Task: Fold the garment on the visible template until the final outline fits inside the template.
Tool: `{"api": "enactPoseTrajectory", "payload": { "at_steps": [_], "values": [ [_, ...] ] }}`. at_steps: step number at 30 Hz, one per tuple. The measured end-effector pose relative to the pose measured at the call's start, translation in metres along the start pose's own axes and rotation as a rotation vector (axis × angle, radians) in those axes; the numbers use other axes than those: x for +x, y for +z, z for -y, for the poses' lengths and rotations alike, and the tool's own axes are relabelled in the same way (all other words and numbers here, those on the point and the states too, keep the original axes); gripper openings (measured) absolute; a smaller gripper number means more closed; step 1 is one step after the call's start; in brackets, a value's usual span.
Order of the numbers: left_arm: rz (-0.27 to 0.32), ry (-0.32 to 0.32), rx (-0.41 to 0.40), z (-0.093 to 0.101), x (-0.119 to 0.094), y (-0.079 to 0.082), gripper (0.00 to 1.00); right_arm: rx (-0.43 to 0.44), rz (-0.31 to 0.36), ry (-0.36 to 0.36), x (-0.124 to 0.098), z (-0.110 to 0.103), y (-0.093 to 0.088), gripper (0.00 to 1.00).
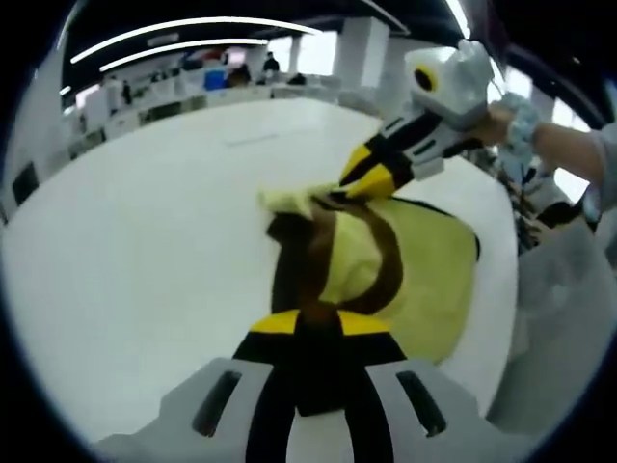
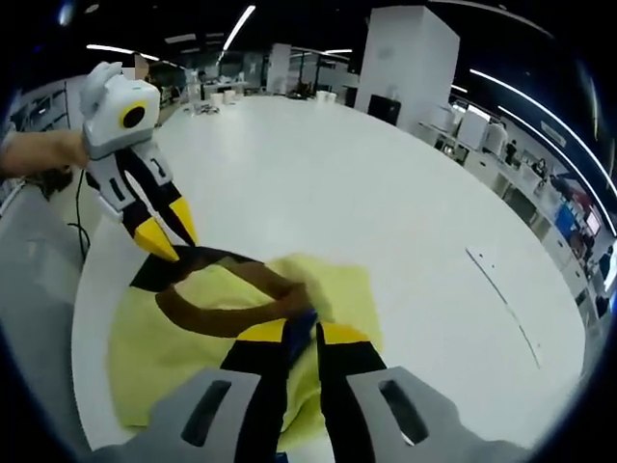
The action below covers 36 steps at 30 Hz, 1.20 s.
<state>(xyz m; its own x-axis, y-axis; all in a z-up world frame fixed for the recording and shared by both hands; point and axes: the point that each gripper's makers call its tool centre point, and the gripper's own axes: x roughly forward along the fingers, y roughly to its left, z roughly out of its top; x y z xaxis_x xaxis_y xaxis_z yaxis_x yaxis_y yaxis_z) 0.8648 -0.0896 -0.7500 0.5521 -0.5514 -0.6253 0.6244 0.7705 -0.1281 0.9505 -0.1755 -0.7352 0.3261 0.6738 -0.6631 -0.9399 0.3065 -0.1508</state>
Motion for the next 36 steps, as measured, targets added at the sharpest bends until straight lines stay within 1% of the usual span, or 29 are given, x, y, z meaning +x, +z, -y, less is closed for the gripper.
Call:
{"api": "enactPoseTrajectory", "payload": {
  "at_steps": [5,17,22,26,30,36],
  "values": [
    [-0.020,-0.005,-0.006,-0.001,0.007,-0.007,0.10,-0.006,-0.004,0.004,0.004,0.002,-0.002,0.11],
    [-0.032,0.004,-0.024,-0.009,0.016,-0.011,0.11,-0.019,-0.007,0.033,0.012,-0.002,-0.002,0.10],
    [-0.050,0.002,-0.015,-0.009,0.019,-0.014,0.11,-0.019,-0.012,0.034,0.015,-0.001,-0.002,0.12],
    [-0.051,0.001,-0.009,-0.009,0.019,-0.013,0.11,-0.012,-0.020,0.035,0.018,0.001,-0.005,0.13],
    [-0.070,0.010,0.028,-0.008,0.019,-0.014,0.11,-0.013,-0.018,0.045,0.019,-0.002,-0.004,0.10],
    [-0.076,0.012,0.027,-0.009,0.020,-0.014,0.10,-0.007,-0.040,0.057,0.025,-0.005,-0.010,0.10]
  ]
}}
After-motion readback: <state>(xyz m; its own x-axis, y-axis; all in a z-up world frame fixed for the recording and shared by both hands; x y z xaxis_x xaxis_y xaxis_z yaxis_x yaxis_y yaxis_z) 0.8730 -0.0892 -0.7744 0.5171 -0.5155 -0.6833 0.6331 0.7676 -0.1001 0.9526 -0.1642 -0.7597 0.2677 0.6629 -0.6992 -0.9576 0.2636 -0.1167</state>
